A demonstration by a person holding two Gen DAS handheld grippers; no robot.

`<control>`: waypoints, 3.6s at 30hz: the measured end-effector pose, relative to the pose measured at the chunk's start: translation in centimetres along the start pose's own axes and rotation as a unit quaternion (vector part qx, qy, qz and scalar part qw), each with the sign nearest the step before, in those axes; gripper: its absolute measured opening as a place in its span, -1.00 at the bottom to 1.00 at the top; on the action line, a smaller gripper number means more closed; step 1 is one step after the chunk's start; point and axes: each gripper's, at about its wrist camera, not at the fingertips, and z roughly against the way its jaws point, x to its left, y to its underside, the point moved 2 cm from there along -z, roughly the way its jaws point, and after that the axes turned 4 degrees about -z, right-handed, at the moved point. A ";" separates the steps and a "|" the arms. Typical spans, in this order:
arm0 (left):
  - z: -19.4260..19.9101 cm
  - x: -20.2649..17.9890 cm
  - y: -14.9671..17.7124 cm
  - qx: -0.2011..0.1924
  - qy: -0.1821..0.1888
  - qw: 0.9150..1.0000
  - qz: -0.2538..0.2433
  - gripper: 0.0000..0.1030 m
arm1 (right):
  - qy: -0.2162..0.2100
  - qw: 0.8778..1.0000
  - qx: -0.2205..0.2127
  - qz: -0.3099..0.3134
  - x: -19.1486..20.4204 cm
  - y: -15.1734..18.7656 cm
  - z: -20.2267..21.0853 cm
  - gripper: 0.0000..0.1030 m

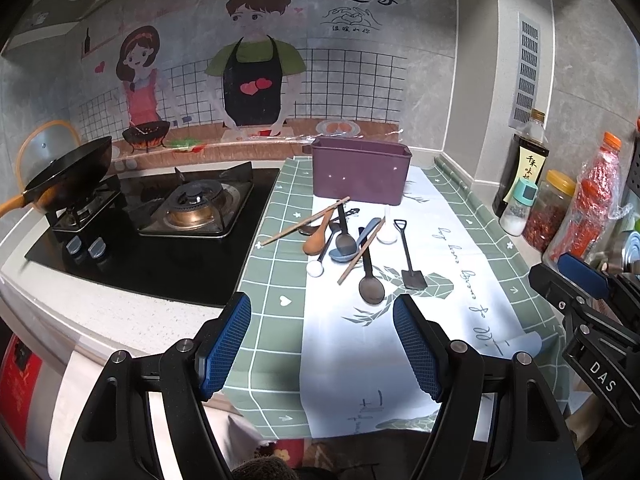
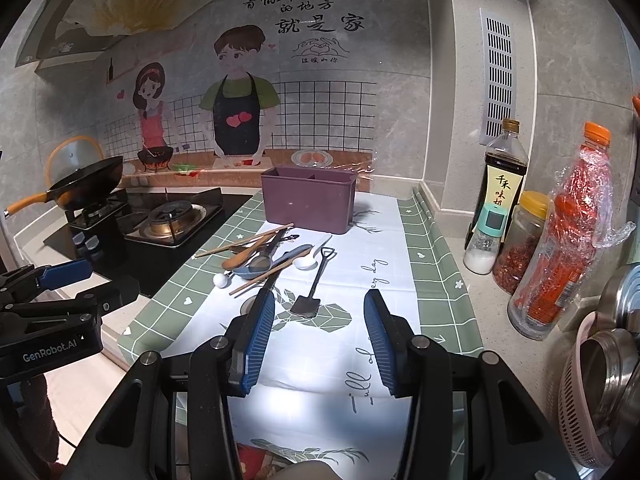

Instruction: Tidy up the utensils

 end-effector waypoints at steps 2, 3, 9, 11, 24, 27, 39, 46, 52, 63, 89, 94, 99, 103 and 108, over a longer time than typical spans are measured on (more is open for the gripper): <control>0.0 0.1 0.0 0.001 0.001 1.000 0.000 0.43 | 0.003 1.000 0.000 0.000 -0.1 0.0 -0.1 -0.15; -0.1 0.1 0.0 0.001 0.001 1.000 0.001 0.43 | 0.003 1.000 0.000 0.000 -0.1 0.0 -0.2 -0.15; -2.1 1.5 -1.2 0.012 0.012 1.000 0.021 0.44 | 0.016 1.000 0.024 0.006 -0.3 -0.2 -2.9 -0.15; -2.9 1.8 -1.4 0.020 0.010 1.000 0.022 0.45 | 0.012 0.999 0.038 0.000 -0.7 -0.1 -3.9 -0.15; -9.4 6.0 -3.3 0.062 0.023 0.997 0.051 0.49 | -0.035 0.991 0.128 0.021 1.5 -0.2 -11.3 -0.28; -10.9 8.0 -4.3 0.060 0.004 0.996 0.058 0.49 | -0.038 0.989 0.138 0.029 2.0 -0.9 -13.2 -0.31; -15.4 12.8 -6.4 0.046 0.025 0.997 0.052 0.49 | 0.029 0.983 0.181 -0.030 -1.4 -4.5 -23.7 -0.36; -17.9 11.9 -6.5 0.074 0.049 0.995 0.048 0.49 | 0.016 0.976 0.215 -0.031 -1.7 -3.6 -26.4 -0.43; -18.3 10.1 -6.8 0.089 0.050 0.994 0.039 0.49 | -0.002 0.975 0.220 -0.032 -2.0 -3.6 -28.0 -0.55; -17.9 10.0 -6.5 0.102 0.007 0.993 0.064 0.49 | -0.022 0.973 0.226 -0.026 -1.5 -3.6 -31.3 -0.55; -19.6 6.0 -4.9 0.124 0.061 0.990 0.022 0.19 | -0.016 0.992 0.121 -0.001 -2.1 -8.1 -22.0 -0.57; -19.9 4.7 -4.6 0.119 0.056 0.991 -0.022 0.08 | -0.007 0.994 0.109 0.007 -1.8 -8.6 -20.4 -0.57; -20.7 4.2 -4.3 0.126 0.064 0.989 -0.037 0.08 | -0.006 0.995 0.103 -0.002 -2.1 -8.8 -19.6 -0.57; -21.4 3.8 -4.1 0.136 0.080 0.987 -0.040 0.07 | 0.000 0.995 0.104 -0.006 -2.2 -8.7 -19.1 -0.57; -21.9 3.4 -4.1 0.140 0.089 0.986 -0.035 0.00 | 0.006 0.995 0.102 -0.006 -2.4 -8.7 -18.4 -0.57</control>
